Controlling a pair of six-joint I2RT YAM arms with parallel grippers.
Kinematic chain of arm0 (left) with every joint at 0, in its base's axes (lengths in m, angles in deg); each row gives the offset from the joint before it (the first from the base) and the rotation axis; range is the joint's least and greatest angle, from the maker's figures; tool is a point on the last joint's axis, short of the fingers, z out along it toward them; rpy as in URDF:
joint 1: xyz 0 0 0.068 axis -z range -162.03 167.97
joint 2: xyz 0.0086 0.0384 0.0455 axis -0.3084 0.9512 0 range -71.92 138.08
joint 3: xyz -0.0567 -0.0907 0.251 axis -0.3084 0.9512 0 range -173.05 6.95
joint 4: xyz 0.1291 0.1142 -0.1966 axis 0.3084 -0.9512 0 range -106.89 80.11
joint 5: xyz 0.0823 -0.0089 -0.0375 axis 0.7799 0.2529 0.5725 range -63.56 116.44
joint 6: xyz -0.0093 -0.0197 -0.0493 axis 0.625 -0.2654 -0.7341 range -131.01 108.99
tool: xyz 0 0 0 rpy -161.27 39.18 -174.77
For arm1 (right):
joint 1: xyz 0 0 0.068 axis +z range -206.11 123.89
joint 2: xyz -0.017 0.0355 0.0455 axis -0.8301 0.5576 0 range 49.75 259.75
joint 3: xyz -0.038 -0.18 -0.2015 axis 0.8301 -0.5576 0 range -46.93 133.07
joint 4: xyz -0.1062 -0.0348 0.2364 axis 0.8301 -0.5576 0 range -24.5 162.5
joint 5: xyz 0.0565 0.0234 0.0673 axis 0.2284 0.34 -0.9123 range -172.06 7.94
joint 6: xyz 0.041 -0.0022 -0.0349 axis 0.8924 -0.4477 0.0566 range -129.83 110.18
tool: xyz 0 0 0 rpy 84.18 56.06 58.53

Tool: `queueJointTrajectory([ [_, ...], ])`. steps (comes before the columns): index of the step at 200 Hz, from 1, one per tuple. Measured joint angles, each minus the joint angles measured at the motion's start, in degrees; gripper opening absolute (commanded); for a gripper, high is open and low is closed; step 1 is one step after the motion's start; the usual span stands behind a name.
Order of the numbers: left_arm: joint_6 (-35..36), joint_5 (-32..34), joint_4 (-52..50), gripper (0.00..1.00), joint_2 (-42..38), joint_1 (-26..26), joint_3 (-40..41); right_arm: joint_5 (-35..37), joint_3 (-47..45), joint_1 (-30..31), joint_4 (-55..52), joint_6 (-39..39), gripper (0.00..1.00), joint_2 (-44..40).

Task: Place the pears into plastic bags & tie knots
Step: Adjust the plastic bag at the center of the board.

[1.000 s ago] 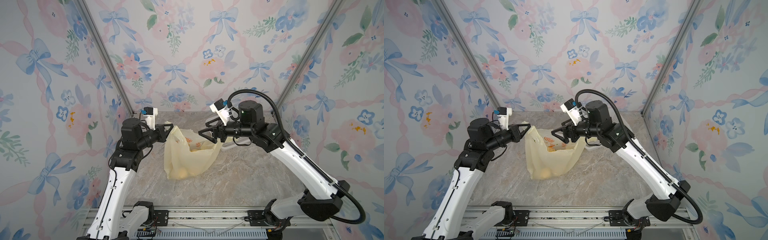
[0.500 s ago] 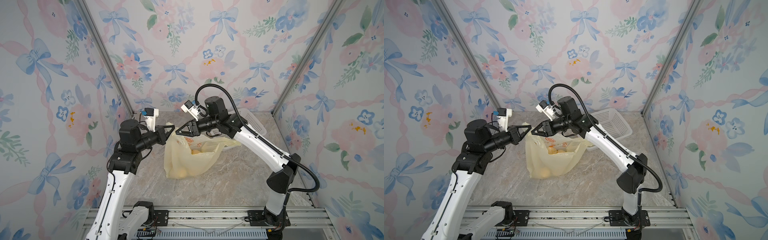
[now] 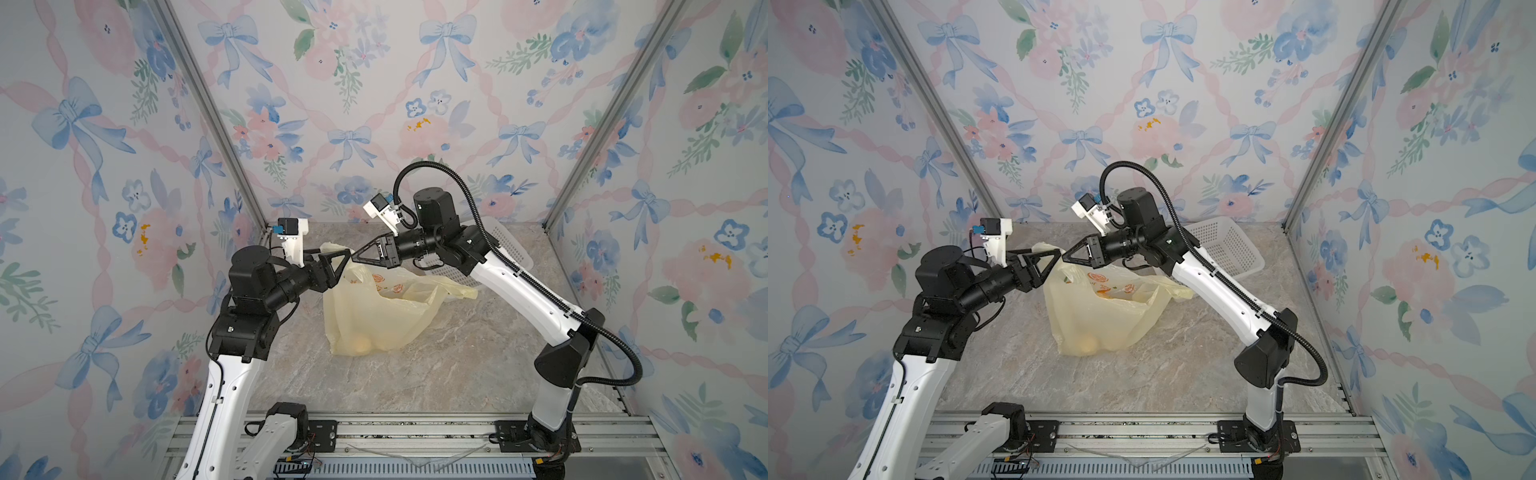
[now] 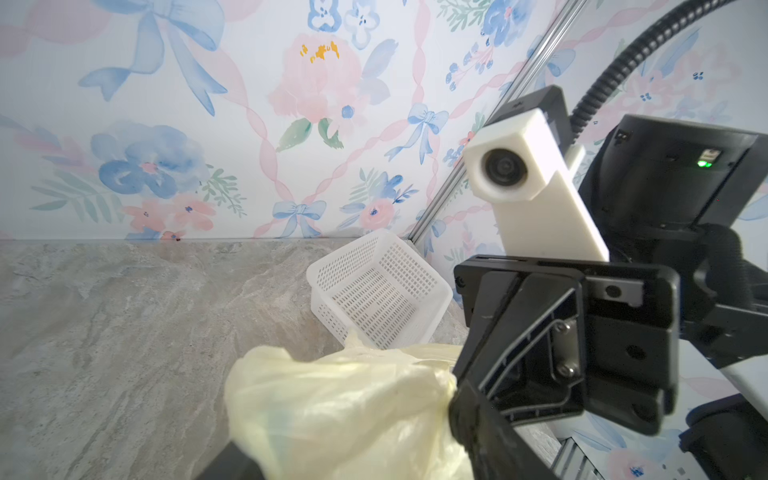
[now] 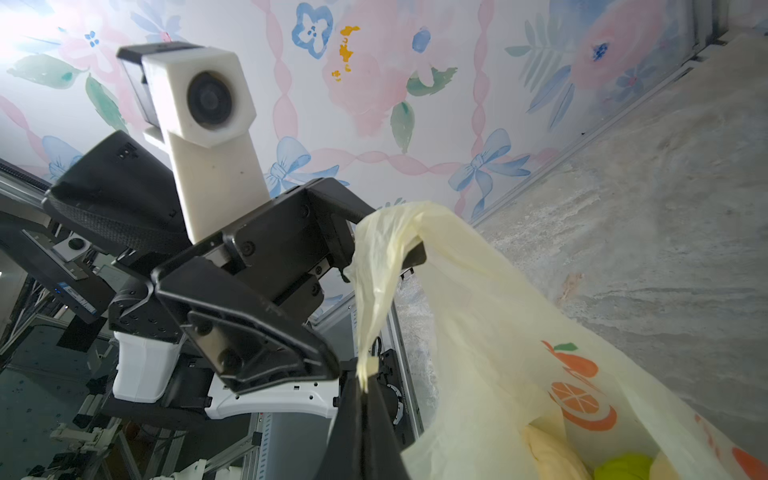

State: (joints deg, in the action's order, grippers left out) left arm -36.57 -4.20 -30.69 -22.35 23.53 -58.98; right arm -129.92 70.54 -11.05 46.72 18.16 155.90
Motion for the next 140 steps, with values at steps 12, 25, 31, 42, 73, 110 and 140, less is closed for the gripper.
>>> queueJointTrajectory([
  [12,0.42,2.1,0.13,0.86,-2.14,0.0,0.57,0.33,-0.63,-0.11,1.4,0.74,0.0,-1.09],
  [25,0.79,4.02,1.14,0.93,-4.37,0.0,1.2,0.5,-1.95,-0.2,3.89,1.79,0.0,-2.49],
  [31,0.94,4.61,1.7,0.94,-5.31,0.0,1.44,0.59,-2.62,-0.26,5.14,2.32,0.0,-3.1],
  [42,1.81,5.29,3.02,0.96,-6.91,0.0,1.77,0.98,-3.58,-0.44,7.04,3.26,0.0,-4.07],
  [73,4.11,3.54,7.3,0.98,-8.76,0.0,2.25,2.58,-4.48,-0.83,12.11,6.03,0.0,-4.57],
  [110,6.78,-1.77,17.33,0.98,-9.18,0.63,7.26,2.99,-6.16,-0.85,16.68,9.9,0.0,-4.57],
  [140,8.57,-2.45,22.29,0.98,-6.08,4.33,8.55,3.13,-6.19,-0.68,18.32,10.84,0.0,-4.57],
])
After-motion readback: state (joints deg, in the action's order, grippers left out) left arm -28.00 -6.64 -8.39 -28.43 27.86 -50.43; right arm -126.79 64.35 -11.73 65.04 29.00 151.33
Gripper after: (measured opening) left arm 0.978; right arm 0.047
